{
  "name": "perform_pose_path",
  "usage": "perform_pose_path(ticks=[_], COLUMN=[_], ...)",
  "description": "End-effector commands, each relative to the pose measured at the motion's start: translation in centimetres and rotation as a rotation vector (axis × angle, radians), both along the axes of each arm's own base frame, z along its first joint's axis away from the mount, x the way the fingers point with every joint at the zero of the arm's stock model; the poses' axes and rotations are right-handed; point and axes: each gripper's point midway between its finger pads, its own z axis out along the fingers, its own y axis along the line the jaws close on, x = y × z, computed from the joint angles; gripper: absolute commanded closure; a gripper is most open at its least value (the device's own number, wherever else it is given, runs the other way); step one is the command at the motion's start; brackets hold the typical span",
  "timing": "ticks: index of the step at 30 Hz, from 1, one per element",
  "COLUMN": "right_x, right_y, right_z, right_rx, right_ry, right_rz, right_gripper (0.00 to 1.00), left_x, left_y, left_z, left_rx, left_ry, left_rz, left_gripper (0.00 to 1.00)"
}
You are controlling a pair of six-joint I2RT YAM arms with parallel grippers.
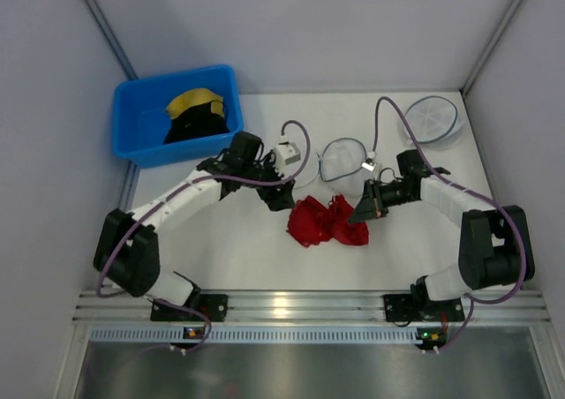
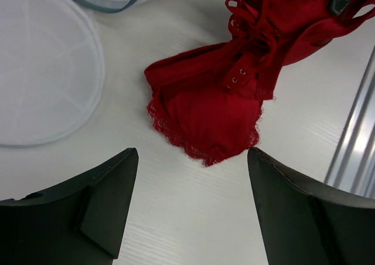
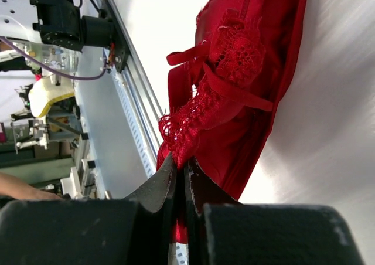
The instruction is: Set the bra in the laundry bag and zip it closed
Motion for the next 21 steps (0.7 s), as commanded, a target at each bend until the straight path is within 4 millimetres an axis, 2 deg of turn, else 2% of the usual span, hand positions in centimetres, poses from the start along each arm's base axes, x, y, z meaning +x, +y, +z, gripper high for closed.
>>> perform_pose_path(ticks=[1,2,3,4,5,6,7,10,12,14,15,17,18,19,20,21], right_x=[0.6,0.7,0.8,0.8,0.8,0.8,0.8,0.6,0.8,0.9,1.1,1.3,1.5,1.6,1.7,1.9], right_y=[-0.5,-0.5,-0.5,-0.5,-0.5,-0.5,-0.5,-0.4,-0.4,-0.6,-0.8,-1.1,-1.3,-1.4,-1.5,-1.6], right_z=[0.0,0.0,0.0,-0.2,-0.3,-0.3,-0.5,-0.6,-0.7,-1.0,-1.1,-1.1,-1.2,-1.2,-1.4,-1.5], right_rx=[-0.008,-0.011,-0.01,-0.006,-0.004,-0.003,-0.004,0.01,0.006,-0.003,-0.006,-0.003,-0.007,-0.013,-0.023,-0.031], right_ry=[-0.063,-0.06,-0.06,-0.047,-0.037,-0.032,-0.023,-0.01,-0.004,0.008,0.013,0.016,0.02,0.018,0.017,0.022], right_rz=[0.005,0.004,0.01,0.012,0.014,0.013,0.011,0.02,0.019,0.014,0.002,-0.011,-0.024,-0.029,-0.034,-0.044], right_gripper=[0.99,1.0,1.0,0.99,0.99,0.99,0.99,0.98,0.98,0.98,0.98,0.98,0.98,0.98,0.99,1.0], left_x=[2.2,2.5,3.1,2.8,3.1,3.6,3.6,4.0,3.9,3.4,2.9,1.4,1.0,0.7,-0.4,-0.5], left_y=[-4.9,-5.9,-6.8,-7.8,-8.6,-9.2,-9.9,-10.8,-11.0,-10.6,-10.3,-8.8,-8.2,-7.5,-6.4,-5.5], left_z=[0.4,0.4,-1.0,-1.5,-1.4,-2.7,-3.2,-5.6,-6.9,-7.5,-7.3,-8.0,-7.2,-7.1,-6.7,-6.4], left_rx=[-0.007,-0.003,0.016,0.022,0.016,0.031,0.042,0.088,0.1,0.107,0.111,0.146,0.148,0.165,0.17,0.175], left_ry=[-0.224,-0.246,-0.254,-0.281,-0.306,-0.313,-0.346,-0.383,-0.364,-0.345,-0.338,-0.285,-0.292,-0.283,-0.273,-0.266], left_rz=[-0.197,-0.229,-0.246,-0.291,-0.315,-0.33,-0.366,-0.408,-0.424,-0.439,-0.449,-0.461,-0.46,-0.446,-0.437,-0.414], left_gripper=[0.19,0.19,0.18,0.18,0.18,0.18,0.18,0.18,0.23,0.37,0.57,0.76,0.92,1.0,1.0,1.0])
